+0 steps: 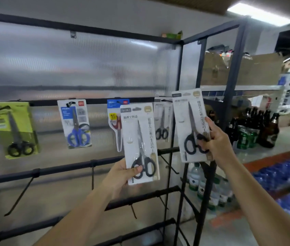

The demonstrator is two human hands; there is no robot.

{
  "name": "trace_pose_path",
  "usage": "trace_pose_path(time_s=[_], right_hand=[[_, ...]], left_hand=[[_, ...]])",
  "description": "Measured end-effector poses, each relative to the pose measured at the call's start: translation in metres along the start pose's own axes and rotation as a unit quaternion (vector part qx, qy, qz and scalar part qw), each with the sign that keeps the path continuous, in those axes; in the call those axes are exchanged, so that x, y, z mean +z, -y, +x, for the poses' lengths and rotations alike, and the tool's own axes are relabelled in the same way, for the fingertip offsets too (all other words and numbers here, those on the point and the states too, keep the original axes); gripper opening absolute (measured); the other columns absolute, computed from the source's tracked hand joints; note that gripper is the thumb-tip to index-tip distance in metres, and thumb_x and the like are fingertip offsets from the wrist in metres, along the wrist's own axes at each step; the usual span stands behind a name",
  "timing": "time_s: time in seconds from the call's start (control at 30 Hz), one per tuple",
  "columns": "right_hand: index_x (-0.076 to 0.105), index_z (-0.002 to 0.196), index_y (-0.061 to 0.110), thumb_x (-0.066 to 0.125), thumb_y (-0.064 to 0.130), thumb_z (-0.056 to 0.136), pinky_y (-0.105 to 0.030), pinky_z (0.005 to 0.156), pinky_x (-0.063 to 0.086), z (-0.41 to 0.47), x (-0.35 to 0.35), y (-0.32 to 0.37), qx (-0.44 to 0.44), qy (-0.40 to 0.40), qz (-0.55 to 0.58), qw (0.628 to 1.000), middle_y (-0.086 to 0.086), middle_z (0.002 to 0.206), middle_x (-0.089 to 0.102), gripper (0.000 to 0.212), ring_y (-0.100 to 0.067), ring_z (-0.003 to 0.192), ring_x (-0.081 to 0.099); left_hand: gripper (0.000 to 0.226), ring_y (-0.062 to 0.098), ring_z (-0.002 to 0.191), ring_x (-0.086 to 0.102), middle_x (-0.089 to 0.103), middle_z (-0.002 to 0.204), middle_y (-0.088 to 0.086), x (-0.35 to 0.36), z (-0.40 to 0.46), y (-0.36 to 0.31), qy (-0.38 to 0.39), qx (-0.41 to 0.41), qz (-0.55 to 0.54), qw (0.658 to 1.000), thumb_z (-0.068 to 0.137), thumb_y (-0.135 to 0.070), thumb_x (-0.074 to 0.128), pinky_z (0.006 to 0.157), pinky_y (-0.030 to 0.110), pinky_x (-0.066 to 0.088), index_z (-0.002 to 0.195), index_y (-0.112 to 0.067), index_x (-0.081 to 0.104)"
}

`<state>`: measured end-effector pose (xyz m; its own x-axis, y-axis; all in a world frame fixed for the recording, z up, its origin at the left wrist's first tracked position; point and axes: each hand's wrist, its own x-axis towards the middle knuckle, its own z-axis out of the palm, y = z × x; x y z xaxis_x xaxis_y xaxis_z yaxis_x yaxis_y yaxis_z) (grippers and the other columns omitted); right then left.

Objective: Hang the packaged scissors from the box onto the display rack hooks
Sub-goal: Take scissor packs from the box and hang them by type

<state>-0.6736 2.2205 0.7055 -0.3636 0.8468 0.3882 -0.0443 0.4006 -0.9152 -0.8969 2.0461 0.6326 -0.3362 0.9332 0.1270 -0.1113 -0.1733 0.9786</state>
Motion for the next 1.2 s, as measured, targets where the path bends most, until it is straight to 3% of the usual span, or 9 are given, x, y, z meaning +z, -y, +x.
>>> trace_pose_path(time_s=[0.13,0.3,0.53,0.8,0.87,0.93,1.03,1.13,1.2], right_hand=[[0.036,0.142,0.027,0.053,-0.023,0.078,-0.015,0.051,0.049,0.011,-0.014,-0.017,0.046,0.035,-0.008,0.998,0.009,0.1,0.066,0.083,0.001,0.064,0.065],[0.038,0.141,0.031,0.055,-0.022,0.076,-0.017,0.056,0.05,0.015,-0.023,-0.027,0.05,0.054,-0.011,0.997,0.001,0.111,0.063,0.086,-0.008,0.073,0.065],[0.042,0.138,0.033,0.054,-0.023,0.076,-0.017,0.052,0.048,0.016,-0.034,-0.037,0.068,0.047,0.011,0.997,0.001,0.088,0.067,0.084,-0.003,0.061,0.064],[0.025,0.145,0.033,0.062,-0.008,0.079,-0.016,0.047,0.048,0.053,-0.002,-0.035,0.042,0.052,-0.132,0.989,-0.004,0.13,0.055,0.086,-0.01,0.071,0.061],[0.023,0.147,0.03,0.059,-0.006,0.082,-0.011,0.041,0.043,0.071,0.015,-0.029,0.032,0.048,-0.181,0.982,-0.007,0.12,0.058,0.082,-0.009,0.063,0.054],[0.022,0.148,0.027,0.055,-0.003,0.085,-0.01,0.034,0.036,0.086,0.029,-0.026,0.025,0.046,-0.211,0.976,0.0,0.092,0.056,0.077,-0.008,0.059,0.049],[0.017,0.149,0.028,0.054,0.001,0.087,-0.018,0.046,0.044,0.099,0.043,-0.023,0.038,0.074,-0.23,0.97,0.002,0.085,0.051,0.076,-0.011,0.064,0.051],[0.012,0.15,0.025,0.058,0.008,0.087,-0.033,0.085,0.049,0.099,0.044,-0.018,0.033,0.082,-0.312,0.946,-0.013,0.129,0.044,0.079,-0.024,0.106,0.051],[0.016,0.149,0.025,0.059,0.014,0.088,-0.017,0.088,0.043,0.088,0.041,-0.014,-0.022,0.052,-0.297,0.953,-0.007,0.137,0.035,0.076,-0.013,0.111,0.044]], left_hand=[[0.034,0.02,0.09,0.07,0.072,0.103,0.008,0.015,0.013,0.006,0.001,0.0,-0.004,1.0,0.079,-0.004,0.064,0.069,0.026,0.055,0.112,-0.01,0.065],[0.028,0.016,0.084,0.071,0.074,0.096,0.005,0.024,0.026,0.005,-0.002,-0.004,0.014,1.0,0.084,-0.002,0.061,0.065,0.024,0.055,0.11,-0.01,0.065],[0.019,0.012,0.076,0.069,0.074,0.085,-0.001,0.024,0.038,0.005,-0.01,-0.009,0.037,0.999,0.084,-0.003,0.062,0.062,0.021,0.053,0.1,-0.012,0.067],[0.025,0.015,0.078,0.07,0.074,0.09,0.002,0.026,0.047,-0.002,-0.023,-0.01,0.045,0.999,0.082,-0.008,0.065,0.061,0.025,0.055,0.106,-0.013,0.066],[0.027,0.017,0.08,0.07,0.073,0.092,0.004,0.028,0.049,-0.004,-0.029,-0.011,0.05,0.998,0.083,-0.007,0.064,0.064,0.03,0.056,0.109,-0.011,0.065],[0.028,0.021,0.084,0.069,0.073,0.096,0.007,0.029,0.051,-0.006,-0.038,-0.012,0.055,0.998,0.083,-0.007,0.064,0.07,0.035,0.057,0.111,-0.011,0.064],[0.025,0.023,0.086,0.069,0.072,0.098,0.01,0.031,0.052,-0.009,-0.041,-0.014,0.06,0.997,0.085,-0.006,0.063,0.071,0.035,0.058,0.109,-0.01,0.065],[0.023,0.023,0.084,0.068,0.072,0.097,0.01,0.032,0.053,-0.01,-0.041,-0.014,0.058,0.997,0.085,-0.006,0.062,0.067,0.032,0.057,0.107,-0.01,0.065],[0.022,0.024,0.086,0.068,0.072,0.097,0.011,0.032,0.053,-0.009,-0.042,-0.012,0.055,0.998,0.085,-0.006,0.063,0.07,0.034,0.058,0.106,-0.011,0.066]])
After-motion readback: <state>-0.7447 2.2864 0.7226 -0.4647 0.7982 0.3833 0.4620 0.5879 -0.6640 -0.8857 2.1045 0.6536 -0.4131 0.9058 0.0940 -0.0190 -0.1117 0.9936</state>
